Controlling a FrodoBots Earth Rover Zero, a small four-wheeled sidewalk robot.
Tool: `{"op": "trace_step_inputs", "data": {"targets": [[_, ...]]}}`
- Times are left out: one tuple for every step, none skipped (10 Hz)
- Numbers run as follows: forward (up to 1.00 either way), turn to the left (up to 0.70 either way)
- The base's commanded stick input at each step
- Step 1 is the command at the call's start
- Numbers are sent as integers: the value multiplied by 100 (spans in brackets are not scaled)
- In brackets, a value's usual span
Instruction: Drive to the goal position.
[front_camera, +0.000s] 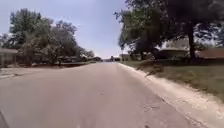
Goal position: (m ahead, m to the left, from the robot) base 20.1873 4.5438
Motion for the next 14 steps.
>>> {"op": "trace_step_inputs", "data": {"targets": [[70, -24], [70, 0], [70, 0], [70, 0], [70, 0], [70, 0], [70, 0], [70, 0], [70, 0], [70, 0], [70, 0], [70, 0], [70, 0], [70, 0]]}}
